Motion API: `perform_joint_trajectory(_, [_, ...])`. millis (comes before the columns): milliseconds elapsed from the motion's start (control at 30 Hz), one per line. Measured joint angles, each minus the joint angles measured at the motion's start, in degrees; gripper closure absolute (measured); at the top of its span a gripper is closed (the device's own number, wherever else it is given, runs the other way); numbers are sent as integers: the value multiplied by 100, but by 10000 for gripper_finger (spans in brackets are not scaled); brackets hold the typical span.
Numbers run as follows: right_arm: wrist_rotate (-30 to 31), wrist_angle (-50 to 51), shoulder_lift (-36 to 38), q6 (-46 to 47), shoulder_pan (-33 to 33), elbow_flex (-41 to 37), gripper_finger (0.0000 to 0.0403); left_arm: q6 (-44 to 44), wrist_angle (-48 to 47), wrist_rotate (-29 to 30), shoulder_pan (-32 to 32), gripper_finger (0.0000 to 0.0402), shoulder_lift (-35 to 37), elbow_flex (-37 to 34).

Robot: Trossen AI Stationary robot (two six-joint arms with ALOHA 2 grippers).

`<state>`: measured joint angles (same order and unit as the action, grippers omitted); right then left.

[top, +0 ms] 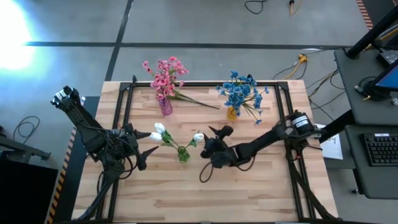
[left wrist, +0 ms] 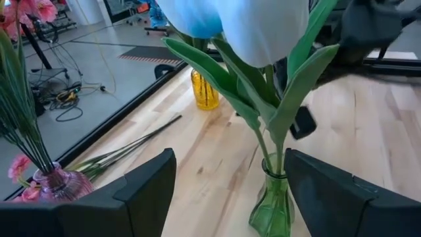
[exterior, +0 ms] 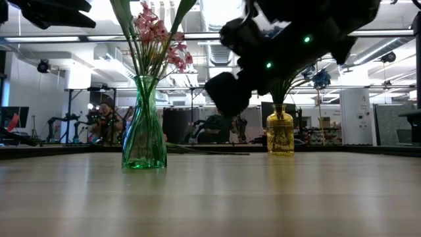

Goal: Sort flowers into vase by color
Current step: Put the pink flowers into the pink vase

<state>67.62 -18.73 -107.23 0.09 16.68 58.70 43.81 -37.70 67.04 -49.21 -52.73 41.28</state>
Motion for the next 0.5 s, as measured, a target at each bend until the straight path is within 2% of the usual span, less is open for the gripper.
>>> perform_joint_trajectory(100, [73, 442, -174, 52, -94, 245, 188, 68, 5, -6, 0, 134, -7, -2])
perform_joint_trajectory(267, [645, 1252, -450, 141, -185, 592, 188, 73, -3, -45, 0, 134, -44, -4])
perform_joint_trajectory(500, [802, 1416, -988, -65, -236, 1024, 188, 22, -28, -30, 0, 134, -44, -4])
